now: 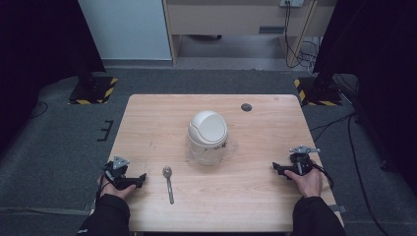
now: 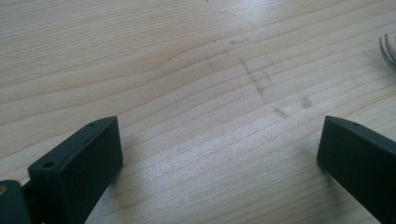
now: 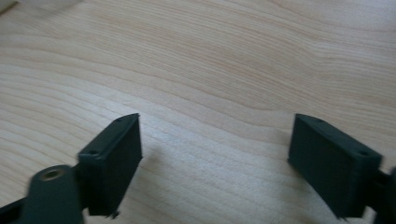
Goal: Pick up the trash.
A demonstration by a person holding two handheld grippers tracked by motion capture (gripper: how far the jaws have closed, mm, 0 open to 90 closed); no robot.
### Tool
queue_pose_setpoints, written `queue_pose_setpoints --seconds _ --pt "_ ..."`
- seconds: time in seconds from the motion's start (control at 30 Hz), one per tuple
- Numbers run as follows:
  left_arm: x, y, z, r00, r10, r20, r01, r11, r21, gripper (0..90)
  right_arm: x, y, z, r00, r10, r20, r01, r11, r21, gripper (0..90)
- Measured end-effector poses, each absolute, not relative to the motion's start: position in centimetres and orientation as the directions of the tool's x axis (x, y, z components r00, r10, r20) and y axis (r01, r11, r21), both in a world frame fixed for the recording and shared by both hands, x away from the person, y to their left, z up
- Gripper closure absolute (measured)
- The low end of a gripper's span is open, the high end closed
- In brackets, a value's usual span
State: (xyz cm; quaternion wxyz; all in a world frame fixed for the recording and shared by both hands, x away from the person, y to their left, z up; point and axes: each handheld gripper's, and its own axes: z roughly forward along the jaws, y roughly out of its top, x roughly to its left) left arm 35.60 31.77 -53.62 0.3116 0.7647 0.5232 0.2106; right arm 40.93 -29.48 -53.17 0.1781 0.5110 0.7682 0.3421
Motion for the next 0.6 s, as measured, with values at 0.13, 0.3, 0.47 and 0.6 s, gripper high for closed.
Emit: queue_pose_setpoints --seconds 0.13,0.3,0.47,0.6 --pt "35.7 31.7 -53.6 0.362 0.932 -0.003 0.669 -0.257 0.698 0.0 40.8 -29.2 -52.2 -0.415 0.907 0.078 0.626 0.222 0.747 21.5" --pt "35.8 31.7 -53.6 0.36 0.933 -0.002 0.67 -0.257 0.697 0.0 40.3 -29.0 -50.1 -0.428 0.9 0.087 0.537 0.176 0.825 19.5" --pt "35.7 31.7 -53.6 0.356 0.934 -0.002 0.671 -0.254 0.697 0.0 39.8 -28.7 -48.3 -0.454 0.885 0.101 0.468 0.14 0.873 19.5" --pt "35.7 31.6 -53.6 0.353 0.936 -0.004 0.672 -0.251 0.697 0.0 39.5 -28.4 -47.0 -0.468 0.877 0.106 0.438 0.127 0.89 19.6"
